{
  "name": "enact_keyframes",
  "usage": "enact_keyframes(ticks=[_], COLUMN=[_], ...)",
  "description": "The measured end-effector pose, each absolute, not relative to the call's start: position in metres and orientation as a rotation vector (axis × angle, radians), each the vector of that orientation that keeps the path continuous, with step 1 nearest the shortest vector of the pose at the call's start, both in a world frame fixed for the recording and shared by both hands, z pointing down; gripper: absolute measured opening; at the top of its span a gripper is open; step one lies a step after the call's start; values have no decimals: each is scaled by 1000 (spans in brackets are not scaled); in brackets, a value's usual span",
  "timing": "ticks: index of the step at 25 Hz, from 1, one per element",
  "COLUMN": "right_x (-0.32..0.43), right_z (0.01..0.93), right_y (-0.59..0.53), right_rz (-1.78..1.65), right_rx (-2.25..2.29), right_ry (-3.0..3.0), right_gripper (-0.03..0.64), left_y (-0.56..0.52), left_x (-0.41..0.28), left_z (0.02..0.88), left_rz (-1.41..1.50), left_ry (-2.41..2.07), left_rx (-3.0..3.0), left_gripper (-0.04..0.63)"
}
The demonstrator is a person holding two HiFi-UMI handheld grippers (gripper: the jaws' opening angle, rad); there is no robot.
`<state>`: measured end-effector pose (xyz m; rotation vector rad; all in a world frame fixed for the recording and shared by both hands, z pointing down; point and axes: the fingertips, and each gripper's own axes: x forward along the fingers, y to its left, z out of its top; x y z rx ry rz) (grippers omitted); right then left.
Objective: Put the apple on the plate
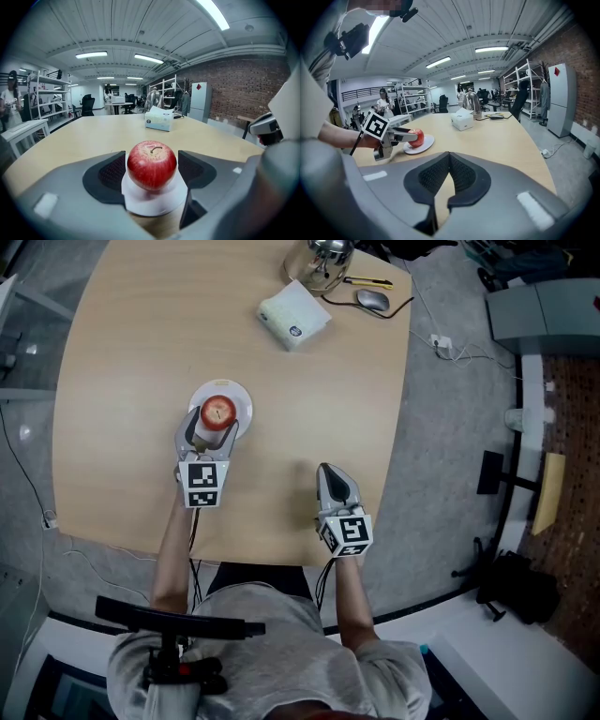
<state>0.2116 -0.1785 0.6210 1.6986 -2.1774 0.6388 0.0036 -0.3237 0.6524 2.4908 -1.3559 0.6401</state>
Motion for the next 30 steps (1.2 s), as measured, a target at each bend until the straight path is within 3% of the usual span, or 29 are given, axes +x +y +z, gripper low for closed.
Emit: enact_keyframes(ticks=[18, 30], right_x=[195, 170], right_z=[594, 562], right_y=[-174, -165], right_rz=[574, 494], right_rx=[1709, 1695], right_ry=[-2235, -2316], right_gripper=[6, 6], left_y=[-304, -275], left_x=[-5, -34], left_z=[605, 554], left_rz=[582, 508], left_ry=[-1381, -1459], left_rx=[2549, 2542], left_gripper=[363, 320])
